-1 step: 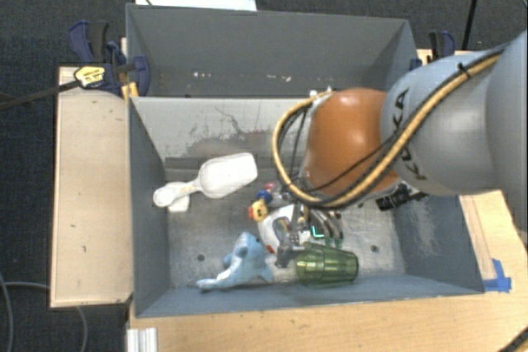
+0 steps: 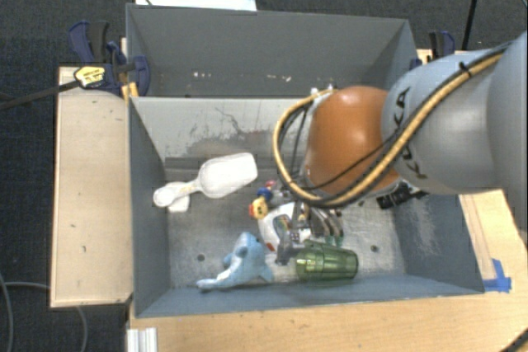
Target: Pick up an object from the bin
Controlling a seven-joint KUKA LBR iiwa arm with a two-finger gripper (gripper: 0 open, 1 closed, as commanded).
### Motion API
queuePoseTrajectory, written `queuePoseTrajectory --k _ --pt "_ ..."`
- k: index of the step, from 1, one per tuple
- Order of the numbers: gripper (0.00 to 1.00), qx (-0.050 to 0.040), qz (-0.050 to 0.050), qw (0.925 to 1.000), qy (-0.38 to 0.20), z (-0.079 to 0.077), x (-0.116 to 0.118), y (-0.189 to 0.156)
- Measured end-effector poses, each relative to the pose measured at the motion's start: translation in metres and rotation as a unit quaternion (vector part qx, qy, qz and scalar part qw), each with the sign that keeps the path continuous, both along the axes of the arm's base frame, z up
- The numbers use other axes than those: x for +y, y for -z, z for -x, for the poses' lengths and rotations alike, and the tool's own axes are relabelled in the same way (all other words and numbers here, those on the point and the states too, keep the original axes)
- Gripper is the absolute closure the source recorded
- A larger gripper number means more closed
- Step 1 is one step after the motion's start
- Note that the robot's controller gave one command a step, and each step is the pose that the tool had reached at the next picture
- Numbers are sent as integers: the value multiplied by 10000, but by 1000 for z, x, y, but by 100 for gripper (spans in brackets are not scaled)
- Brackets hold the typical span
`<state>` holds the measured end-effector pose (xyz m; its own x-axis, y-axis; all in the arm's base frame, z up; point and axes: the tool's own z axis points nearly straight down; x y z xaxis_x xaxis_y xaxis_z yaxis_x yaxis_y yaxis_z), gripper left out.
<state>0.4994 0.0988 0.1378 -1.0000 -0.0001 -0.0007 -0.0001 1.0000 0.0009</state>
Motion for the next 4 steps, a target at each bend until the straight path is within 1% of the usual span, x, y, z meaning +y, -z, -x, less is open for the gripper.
queuePoseTrajectory --k 1,2,3,4 --pt "0 -36 4 9929 -1190 4 21 40" --pt "0 -74 -5 9912 -1321 14 33 62" --pt "0 -78 -1 9881 -1537 12 32 64" --pt "0 -50 -6 9914 -1311 12 33 61"
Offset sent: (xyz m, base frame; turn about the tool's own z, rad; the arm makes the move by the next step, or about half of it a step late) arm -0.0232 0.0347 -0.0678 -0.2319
